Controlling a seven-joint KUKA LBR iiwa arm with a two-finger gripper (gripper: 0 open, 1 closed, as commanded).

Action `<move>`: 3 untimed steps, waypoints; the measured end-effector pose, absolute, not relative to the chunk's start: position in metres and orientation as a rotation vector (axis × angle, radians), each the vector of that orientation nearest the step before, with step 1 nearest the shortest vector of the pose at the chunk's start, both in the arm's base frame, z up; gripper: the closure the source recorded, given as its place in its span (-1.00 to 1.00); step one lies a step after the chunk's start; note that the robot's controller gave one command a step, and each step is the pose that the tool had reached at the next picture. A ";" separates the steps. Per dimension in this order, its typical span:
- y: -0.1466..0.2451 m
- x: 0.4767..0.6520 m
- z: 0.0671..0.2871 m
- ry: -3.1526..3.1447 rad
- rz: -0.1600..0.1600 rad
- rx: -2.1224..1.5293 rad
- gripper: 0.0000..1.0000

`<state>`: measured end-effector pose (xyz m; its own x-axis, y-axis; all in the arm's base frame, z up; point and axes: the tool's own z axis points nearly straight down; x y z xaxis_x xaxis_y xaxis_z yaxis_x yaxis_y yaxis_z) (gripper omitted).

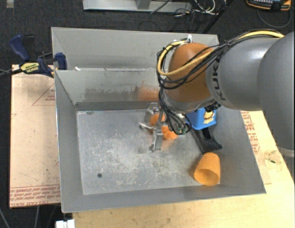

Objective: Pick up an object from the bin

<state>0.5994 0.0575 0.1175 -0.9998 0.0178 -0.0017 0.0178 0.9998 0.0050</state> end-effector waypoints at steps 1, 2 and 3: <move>0.025 0.611 0.110 3.138 -0.001 0.210 -1.00; 0.014 0.615 0.093 3.115 0.009 0.356 -1.00; -0.025 0.619 0.078 3.120 0.006 0.369 -1.00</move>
Offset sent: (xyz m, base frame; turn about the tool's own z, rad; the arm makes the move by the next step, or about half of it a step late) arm 0.0134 -0.0585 -0.0475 0.2602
